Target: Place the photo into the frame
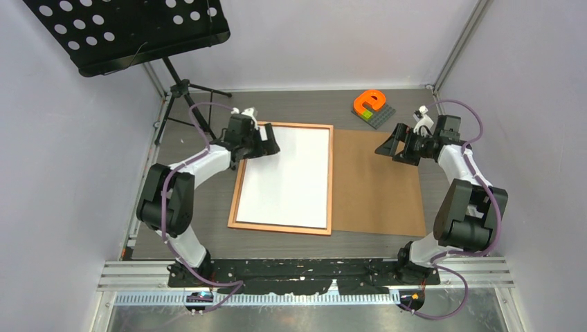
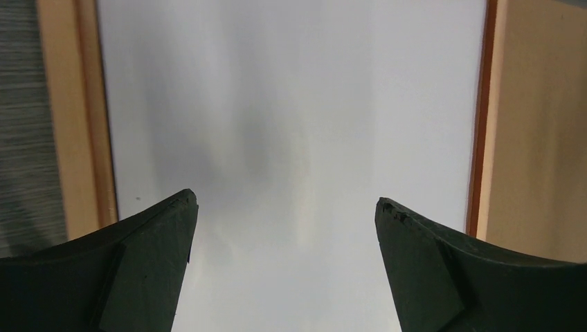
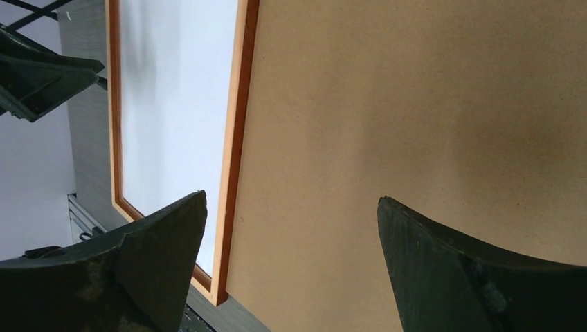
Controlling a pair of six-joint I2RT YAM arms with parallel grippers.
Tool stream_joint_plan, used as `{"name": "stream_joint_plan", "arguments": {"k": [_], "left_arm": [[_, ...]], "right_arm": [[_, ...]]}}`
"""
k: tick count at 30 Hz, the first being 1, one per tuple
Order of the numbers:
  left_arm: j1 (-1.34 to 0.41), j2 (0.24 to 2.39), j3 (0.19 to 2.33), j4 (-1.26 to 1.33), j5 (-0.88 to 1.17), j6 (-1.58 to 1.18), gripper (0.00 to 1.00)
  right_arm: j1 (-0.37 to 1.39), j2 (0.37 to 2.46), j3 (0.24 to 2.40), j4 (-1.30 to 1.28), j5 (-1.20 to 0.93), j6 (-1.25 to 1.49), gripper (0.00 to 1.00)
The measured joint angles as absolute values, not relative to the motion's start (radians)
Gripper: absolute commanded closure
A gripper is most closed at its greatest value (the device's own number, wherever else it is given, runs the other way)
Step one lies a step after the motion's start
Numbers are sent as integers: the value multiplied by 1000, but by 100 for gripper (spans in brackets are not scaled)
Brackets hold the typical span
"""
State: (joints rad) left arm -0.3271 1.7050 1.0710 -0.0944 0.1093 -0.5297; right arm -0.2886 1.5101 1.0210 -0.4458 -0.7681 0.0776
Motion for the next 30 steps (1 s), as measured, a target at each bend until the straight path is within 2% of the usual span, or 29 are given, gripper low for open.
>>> {"name": "stream_joint_plan", "arguments": {"k": [12, 30], "left_arm": [[-543, 1753, 1111, -103, 183, -430, 3], [-572, 1822, 1111, -126, 206, -436, 4]], "right_arm": [[-289, 1589, 1044, -556, -748, -56, 0], [-290, 1606, 1057, -580, -746, -78, 0]]}}
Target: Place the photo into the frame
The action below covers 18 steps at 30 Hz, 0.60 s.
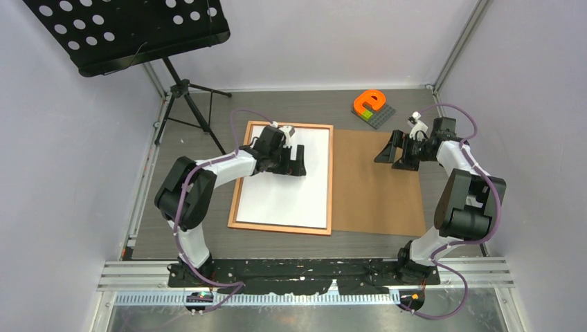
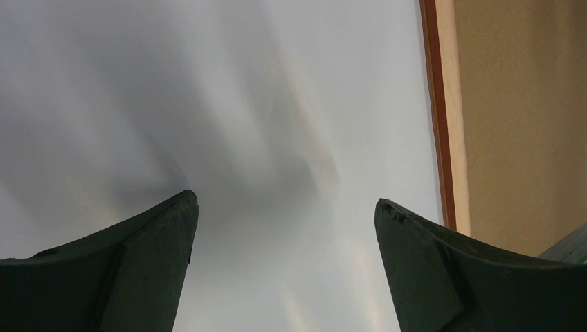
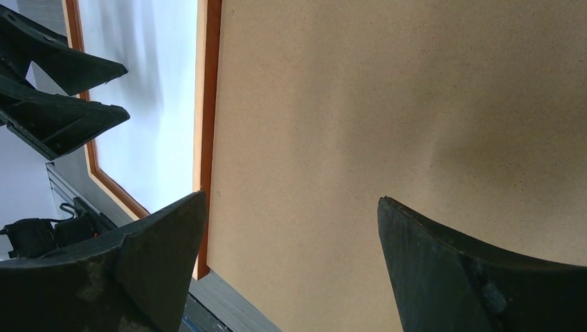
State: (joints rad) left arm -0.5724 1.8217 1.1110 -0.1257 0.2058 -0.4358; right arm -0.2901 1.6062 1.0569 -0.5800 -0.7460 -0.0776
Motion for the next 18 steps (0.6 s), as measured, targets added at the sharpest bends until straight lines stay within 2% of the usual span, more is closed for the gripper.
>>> {"name": "stream_joint_plan", "arguments": {"k": [18], "left_arm": [[-572, 1838, 1122, -141, 189, -421, 4]], "right_arm": [[-297, 1611, 1057, -593, -772, -78, 0]]}}
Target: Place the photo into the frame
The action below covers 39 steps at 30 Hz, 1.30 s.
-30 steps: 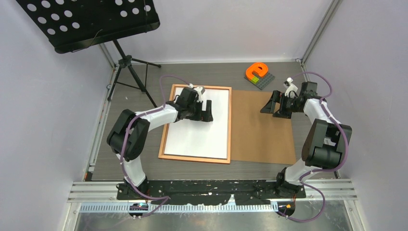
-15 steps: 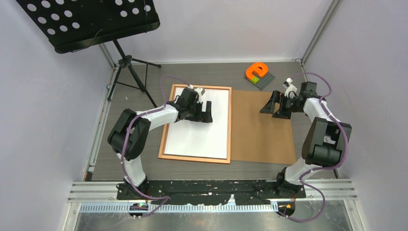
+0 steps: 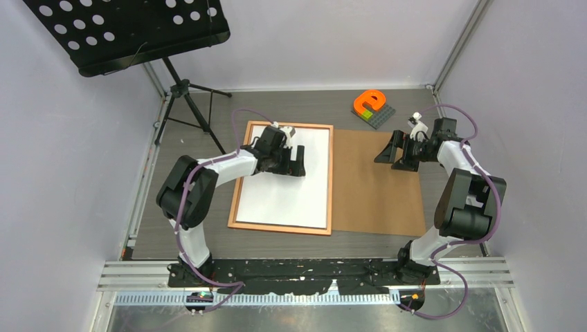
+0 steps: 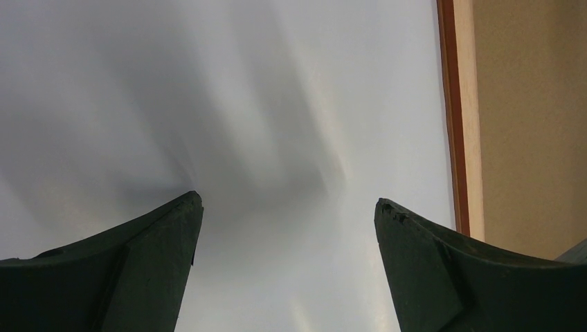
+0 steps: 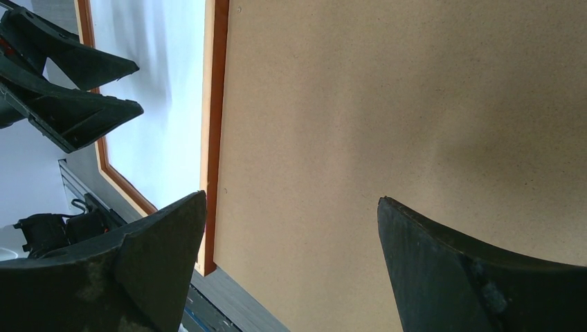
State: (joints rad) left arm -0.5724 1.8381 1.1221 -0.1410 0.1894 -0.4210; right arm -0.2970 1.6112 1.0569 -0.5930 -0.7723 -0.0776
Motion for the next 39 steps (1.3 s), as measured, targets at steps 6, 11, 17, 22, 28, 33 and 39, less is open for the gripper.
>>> {"name": "stream_joint_plan", "arguments": {"k": [6, 11, 17, 22, 28, 33, 39], "left_arm": [[-557, 1851, 1124, -140, 194, -424, 4], [-547, 1852, 1124, -139, 204, -437, 4], [-545, 1852, 1124, -139, 207, -437, 4], [-543, 1852, 1126, -140, 212, -436, 4], [-541, 1852, 1131, -143, 211, -422, 3], [-540, 1843, 1154, -167, 206, -405, 3], [-536, 1797, 1183, -194, 205, -393, 3]], "right_arm": [[-299, 1611, 1057, -596, -776, -77, 0], [-302, 1611, 1057, -598, -780, -78, 0], [-303, 1611, 1057, -599, -783, -77, 0], [-303, 1611, 1057, -599, -783, -78, 0], [-305, 1611, 1057, -598, -739, -77, 0], [-318, 1610, 1057, -598, -683, -78, 0], [-331, 1610, 1057, -599, -612, -107, 0]]}}
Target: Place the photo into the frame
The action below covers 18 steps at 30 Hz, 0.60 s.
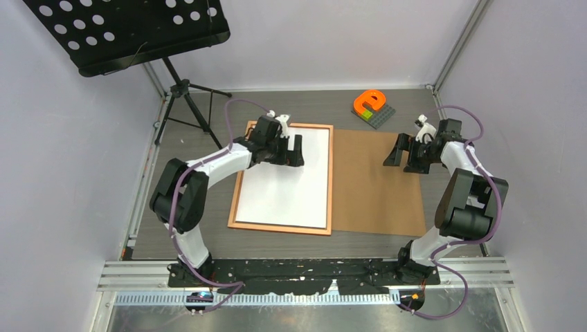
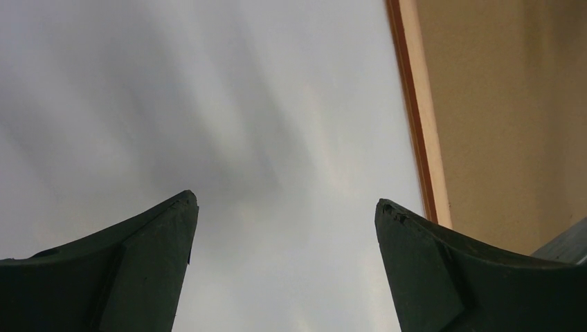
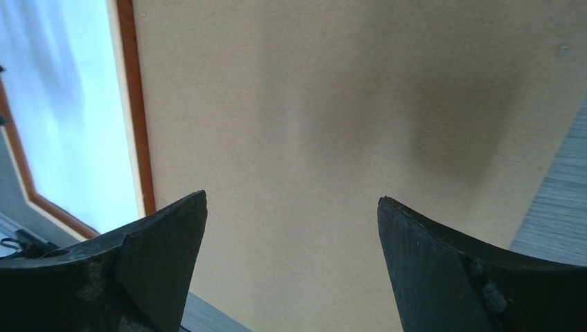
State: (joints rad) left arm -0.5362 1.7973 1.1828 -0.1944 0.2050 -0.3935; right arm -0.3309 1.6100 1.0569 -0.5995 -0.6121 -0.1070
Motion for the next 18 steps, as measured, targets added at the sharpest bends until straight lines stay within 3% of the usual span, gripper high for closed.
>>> {"name": "stream_joint_plan", "arguments": {"k": [11, 18], "left_arm": [[-626, 1793, 1350, -237, 261, -358, 2], [-739, 1951, 1491, -271, 377, -359, 0]], "right_arm": [[-331, 1574, 1055, -598, -451, -226, 0], [-331, 1507, 1001, -583, -344, -307, 0]]}}
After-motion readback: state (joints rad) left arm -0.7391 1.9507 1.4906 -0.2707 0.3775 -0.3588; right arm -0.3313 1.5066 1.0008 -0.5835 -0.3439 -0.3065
